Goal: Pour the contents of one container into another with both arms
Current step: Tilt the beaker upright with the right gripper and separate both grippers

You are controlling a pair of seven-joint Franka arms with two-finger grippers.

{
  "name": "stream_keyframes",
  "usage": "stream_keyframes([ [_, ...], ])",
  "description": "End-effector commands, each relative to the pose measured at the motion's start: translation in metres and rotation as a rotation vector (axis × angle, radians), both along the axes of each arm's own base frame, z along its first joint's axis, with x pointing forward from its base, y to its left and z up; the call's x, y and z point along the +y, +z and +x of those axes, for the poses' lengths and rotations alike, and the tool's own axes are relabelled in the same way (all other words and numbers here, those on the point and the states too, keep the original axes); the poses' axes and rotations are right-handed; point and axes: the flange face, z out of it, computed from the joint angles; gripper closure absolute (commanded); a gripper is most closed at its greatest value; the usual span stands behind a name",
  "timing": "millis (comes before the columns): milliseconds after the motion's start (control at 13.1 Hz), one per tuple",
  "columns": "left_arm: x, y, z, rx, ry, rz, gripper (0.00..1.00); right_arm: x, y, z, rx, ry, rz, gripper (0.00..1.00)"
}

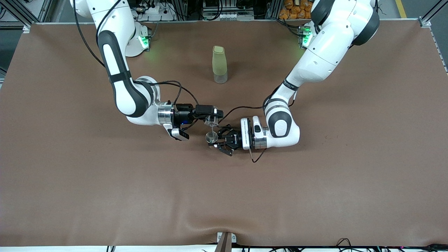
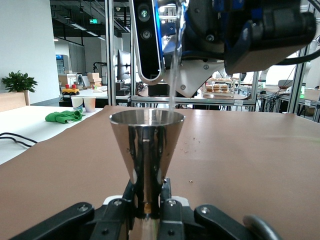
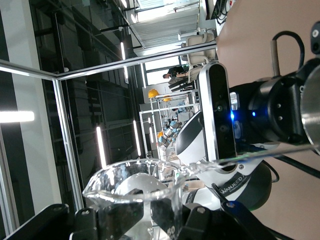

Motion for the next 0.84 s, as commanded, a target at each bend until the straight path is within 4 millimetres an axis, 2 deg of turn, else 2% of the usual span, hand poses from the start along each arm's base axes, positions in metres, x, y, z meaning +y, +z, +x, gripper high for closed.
stream_keyframes([
  [0,0.004,0.017,0.000,0.010,0.018,-0.022,1.00,-0.001,0.007,0.004,0.056,0.007,0.013,1.00],
  [457,0.001,0.022,-0.005,0.017,-0.008,-0.050,1.00,-0.003,0.017,0.011,0.110,0.024,0.047,1.00],
  [761,0.006,0.013,-0.014,0.026,-0.020,-0.049,1.00,-0.008,0.018,0.023,0.102,0.011,0.049,1.00],
])
